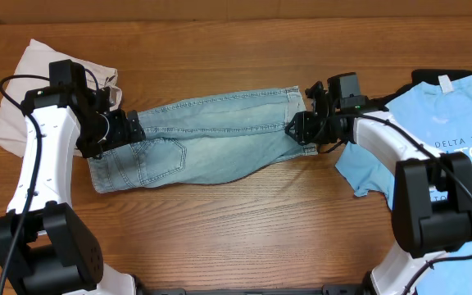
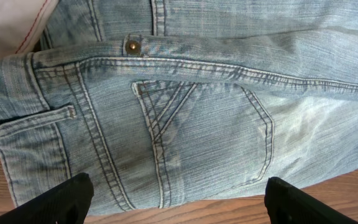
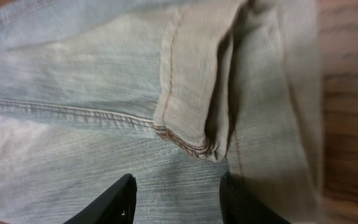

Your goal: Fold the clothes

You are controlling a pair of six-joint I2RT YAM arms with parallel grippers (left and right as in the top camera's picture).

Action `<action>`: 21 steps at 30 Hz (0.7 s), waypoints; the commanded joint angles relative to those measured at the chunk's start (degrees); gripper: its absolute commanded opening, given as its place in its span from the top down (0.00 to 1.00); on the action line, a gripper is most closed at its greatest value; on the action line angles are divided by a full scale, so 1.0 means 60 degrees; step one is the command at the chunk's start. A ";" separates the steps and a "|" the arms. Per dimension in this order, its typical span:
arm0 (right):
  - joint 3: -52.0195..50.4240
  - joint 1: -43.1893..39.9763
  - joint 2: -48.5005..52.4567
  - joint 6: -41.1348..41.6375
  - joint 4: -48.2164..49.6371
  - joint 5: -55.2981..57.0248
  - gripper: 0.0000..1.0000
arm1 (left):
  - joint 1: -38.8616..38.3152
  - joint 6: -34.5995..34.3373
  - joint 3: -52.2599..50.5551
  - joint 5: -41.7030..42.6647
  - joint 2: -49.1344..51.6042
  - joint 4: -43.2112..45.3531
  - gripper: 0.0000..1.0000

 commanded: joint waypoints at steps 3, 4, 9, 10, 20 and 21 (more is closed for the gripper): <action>-0.0058 -0.0051 0.0448 -0.0066 0.0532 -0.0634 0.59 | -0.0018 0.0280 0.0138 0.0153 0.0018 -0.0036 0.09; -0.0058 -0.0051 0.0448 -0.0062 0.0707 -0.0667 0.60 | -0.0018 0.0280 0.0138 0.0153 0.0015 -0.0036 0.10; -0.0058 -0.0051 0.0448 0.0525 0.1355 -0.0667 0.56 | -0.0018 0.0280 0.0138 0.0153 0.0018 -0.0066 0.09; -0.0058 -0.0051 0.0448 0.0550 0.1424 -0.0652 0.58 | -0.0018 0.0280 0.0138 0.0153 0.0018 -0.0069 0.09; -0.0058 -0.0051 0.0448 0.1242 0.1581 0.0022 0.20 | -0.0018 0.0277 0.0138 0.0157 0.0018 -0.0066 0.10; -0.0058 -0.0051 0.0448 0.1242 0.1581 0.0025 0.20 | -0.0018 0.0277 0.0138 0.0157 0.0018 -0.0066 0.10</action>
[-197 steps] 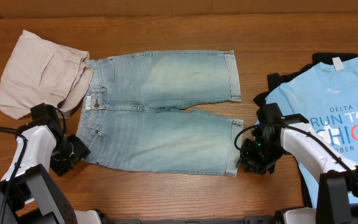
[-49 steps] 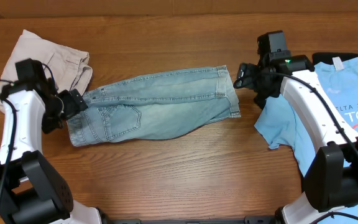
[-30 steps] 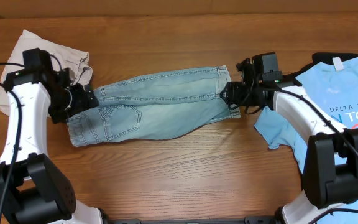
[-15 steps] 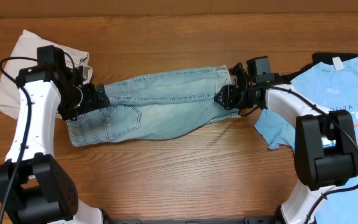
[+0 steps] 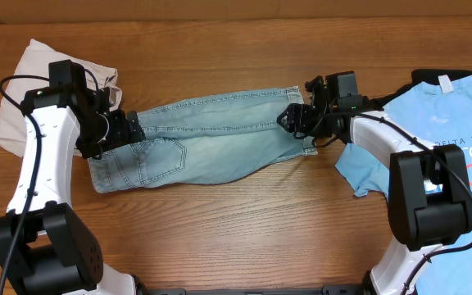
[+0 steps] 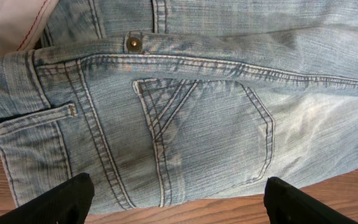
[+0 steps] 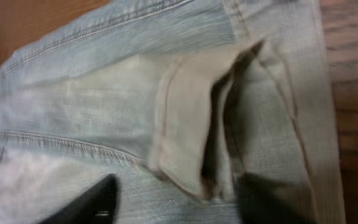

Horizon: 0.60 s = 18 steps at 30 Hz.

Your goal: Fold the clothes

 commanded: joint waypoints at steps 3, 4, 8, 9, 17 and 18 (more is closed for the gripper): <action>-0.0055 -0.0055 0.0011 0.0619 0.0270 0.0182 0.43 | -0.0018 0.0277 0.0138 0.0157 0.0018 -0.0022 0.10; -0.0058 -0.0055 0.0011 0.0761 0.0364 0.0186 0.50 | -0.0018 0.0277 0.0138 0.0157 0.0018 -0.0015 0.10; -0.0055 -0.0055 0.0011 0.1144 0.0685 0.0186 0.68 | -0.0018 0.0277 0.0138 0.0157 0.0018 0.0015 0.10; -0.0055 -0.0055 0.0011 0.1147 0.0699 0.0182 0.76 | -0.0018 0.0277 0.0138 0.0157 0.0015 0.0011 0.10; 0.0765 -0.0532 -0.0448 0.1286 0.0025 0.0095 0.96 | -0.0018 0.0284 0.0138 0.0149 0.0018 0.0004 0.10; 0.1016 -0.0641 -0.0561 0.1286 -0.0138 0.0058 0.96 | -0.0018 0.0284 0.0138 0.0149 0.0018 0.0018 0.10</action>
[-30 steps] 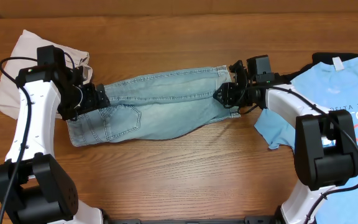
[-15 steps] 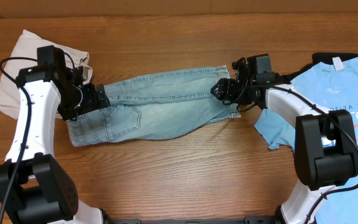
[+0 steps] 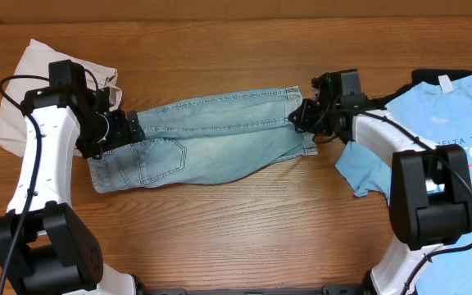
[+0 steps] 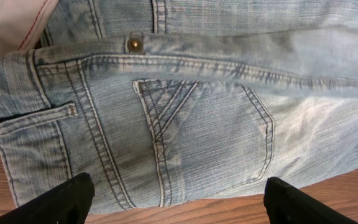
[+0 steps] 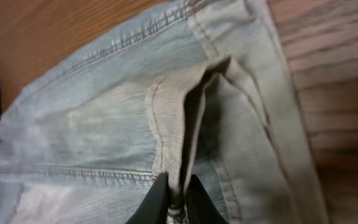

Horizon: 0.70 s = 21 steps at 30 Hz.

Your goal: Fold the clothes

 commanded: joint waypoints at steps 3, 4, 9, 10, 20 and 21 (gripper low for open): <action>0.1497 -0.0605 -0.0692 0.0091 -0.0543 -0.0004 0.96 | -0.0018 0.0280 0.0138 0.0142 0.0018 0.0113 0.09; 0.1639 -0.0623 -0.0692 0.0091 -0.0601 -0.0004 0.95 | -0.0018 0.0280 0.0138 0.0146 0.0018 0.0149 0.09; 0.1701 -0.0619 -0.0681 0.0087 -0.0608 0.0204 0.87 | -0.0018 0.0280 0.0138 0.0142 0.0018 0.0208 0.09; 0.1701 -0.0619 -0.0681 0.0091 -0.0641 0.0437 0.89 | -0.0018 0.0280 0.0138 0.0142 0.0018 0.0208 0.09; 0.1989 -0.0667 -0.0867 0.0186 -0.1075 0.0342 0.96 | -0.0018 0.0284 0.0138 0.0138 0.0018 0.0295 0.08; 0.2138 -0.0583 -0.1016 -0.0095 -0.1264 0.0208 0.96 | -0.0018 0.0284 0.0138 0.0135 0.0018 0.0328 0.07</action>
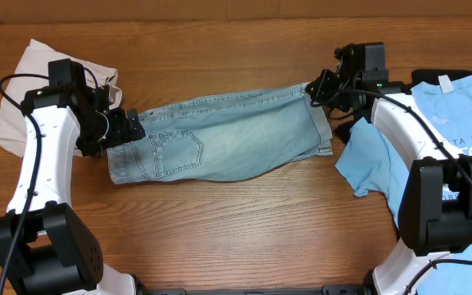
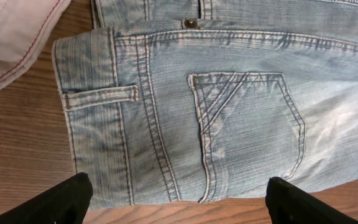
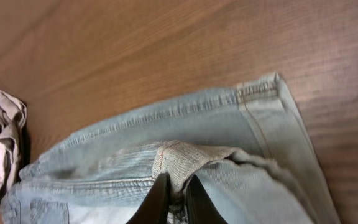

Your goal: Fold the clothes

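Note:
Light blue jeans [image 1: 228,135] lie flat across the middle of the table, with the waist to the left and the hems to the right. Over the waist end hovers my left gripper [image 1: 131,127], open; in the left wrist view its fingers [image 2: 61,199] stand wide apart above the back pocket [image 2: 247,124], holding nothing. At the hem end my right gripper [image 1: 312,88] is shut on a raised fold of denim [image 3: 185,155]. The right wrist view shows its tips [image 3: 175,196] pinched tight on that fold.
A crumpled beige garment [image 1: 19,78] lies at the far left, beside the left arm. A light blue printed T-shirt [image 1: 449,139] is spread at the right edge, close to the jeans' hems. Bare wooden table [image 1: 236,229] runs along the front.
My right gripper, still shut on the denim fold, has moved back and to the right. The jeans have shifted right and straightened; their waist now lies right of where it was. The left arm has not moved.
My right gripper was open over the folded-up hem while the left hung open above the waist. It stayed open around the fold, then was shut on it. Now the fold is raised and the jeans lie further right.

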You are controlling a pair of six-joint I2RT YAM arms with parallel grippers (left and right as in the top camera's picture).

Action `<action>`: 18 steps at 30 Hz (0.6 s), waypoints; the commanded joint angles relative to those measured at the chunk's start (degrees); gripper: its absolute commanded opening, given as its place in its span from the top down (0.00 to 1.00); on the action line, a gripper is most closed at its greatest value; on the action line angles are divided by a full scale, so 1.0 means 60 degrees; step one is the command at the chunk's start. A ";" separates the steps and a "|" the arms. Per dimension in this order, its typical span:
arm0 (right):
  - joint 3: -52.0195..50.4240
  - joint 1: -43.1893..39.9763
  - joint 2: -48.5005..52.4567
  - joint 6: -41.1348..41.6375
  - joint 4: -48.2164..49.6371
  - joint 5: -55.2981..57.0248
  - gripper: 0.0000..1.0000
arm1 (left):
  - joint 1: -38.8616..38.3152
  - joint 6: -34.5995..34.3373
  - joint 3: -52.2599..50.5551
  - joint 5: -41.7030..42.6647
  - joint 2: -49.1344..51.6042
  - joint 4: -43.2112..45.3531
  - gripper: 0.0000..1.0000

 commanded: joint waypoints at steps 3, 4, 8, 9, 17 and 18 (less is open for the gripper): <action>0.1060 0.0364 -0.1180 -0.1031 -0.0954 -0.0251 0.96 | -0.0018 0.0284 0.0138 0.0113 0.0018 0.0240 0.06; 0.1162 0.0466 -0.1373 -0.1020 -0.1133 -0.0142 0.96 | -0.0018 0.0284 0.0138 0.0113 0.0018 0.0270 0.06; 0.1249 0.0674 -0.2229 -0.0033 -0.2208 0.0390 0.96 | -0.0018 0.0280 0.0138 0.0113 0.0018 0.0270 0.06; 0.1249 0.0674 -0.2284 0.0168 -0.2463 0.0390 0.96 | -0.0018 0.0284 0.0138 0.0113 0.0018 0.0255 0.06; 0.1239 0.0645 -0.2055 0.1056 -0.3552 0.2754 0.96 | -0.0018 0.0280 0.0138 0.0113 0.0018 0.0350 0.05; 0.1239 0.0645 -0.1916 0.1064 -0.3541 0.2827 0.96 | -0.0018 0.0284 0.0138 0.0113 0.0018 0.0353 0.05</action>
